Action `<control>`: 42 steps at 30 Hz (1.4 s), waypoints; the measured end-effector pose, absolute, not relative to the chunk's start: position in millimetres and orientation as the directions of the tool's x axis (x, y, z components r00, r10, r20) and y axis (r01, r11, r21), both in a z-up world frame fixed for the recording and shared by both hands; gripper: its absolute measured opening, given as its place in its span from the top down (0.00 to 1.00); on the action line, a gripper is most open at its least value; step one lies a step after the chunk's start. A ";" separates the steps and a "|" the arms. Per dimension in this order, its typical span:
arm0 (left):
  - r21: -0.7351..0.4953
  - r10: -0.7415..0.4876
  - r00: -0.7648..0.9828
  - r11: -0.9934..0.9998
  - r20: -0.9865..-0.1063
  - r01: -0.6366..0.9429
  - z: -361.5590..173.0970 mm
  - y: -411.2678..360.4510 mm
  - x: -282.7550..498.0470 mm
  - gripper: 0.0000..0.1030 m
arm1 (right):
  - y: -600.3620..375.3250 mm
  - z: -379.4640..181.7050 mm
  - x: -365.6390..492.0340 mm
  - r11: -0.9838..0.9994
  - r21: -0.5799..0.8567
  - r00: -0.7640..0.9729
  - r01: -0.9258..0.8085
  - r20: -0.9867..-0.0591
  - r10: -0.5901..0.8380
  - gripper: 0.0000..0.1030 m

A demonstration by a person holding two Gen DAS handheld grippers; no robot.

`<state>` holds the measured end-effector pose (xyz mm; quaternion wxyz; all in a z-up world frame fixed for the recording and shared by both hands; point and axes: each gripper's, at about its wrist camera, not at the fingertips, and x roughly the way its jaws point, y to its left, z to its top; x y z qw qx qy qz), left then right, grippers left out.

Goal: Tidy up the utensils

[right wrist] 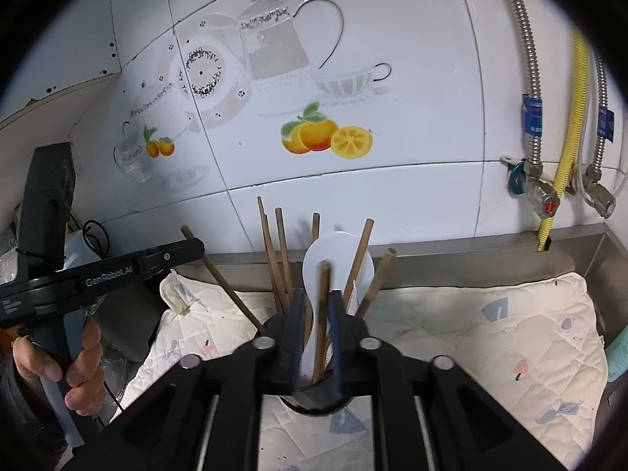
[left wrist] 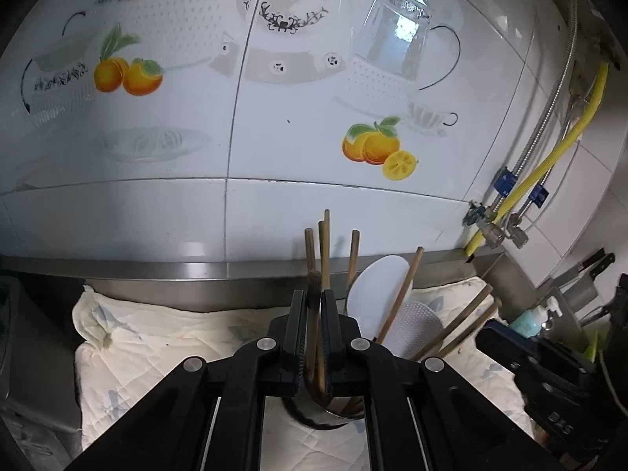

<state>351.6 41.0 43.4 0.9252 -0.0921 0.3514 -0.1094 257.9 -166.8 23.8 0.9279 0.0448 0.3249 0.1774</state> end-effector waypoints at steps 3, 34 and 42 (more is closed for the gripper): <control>-0.255 -0.270 0.722 0.958 -0.637 0.133 43.6 41.8 349.7 0.92 | -168.8 27.3 251.6 0.934 0.190 0.736 -0.303 -0.575 0.356 0.62; -0.132 -0.157 0.791 0.987 -0.591 0.097 54.6 34.8 185.1 0.14 | -178.0 18.2 140.0 0.963 0.091 0.748 -0.255 -0.612 0.256 0.46; -0.120 -0.125 0.795 0.991 -0.594 0.067 38.8 38.5 130.5 0.00 | -175.9 14.5 105.9 0.961 0.053 0.751 -0.271 -0.613 0.245 0.36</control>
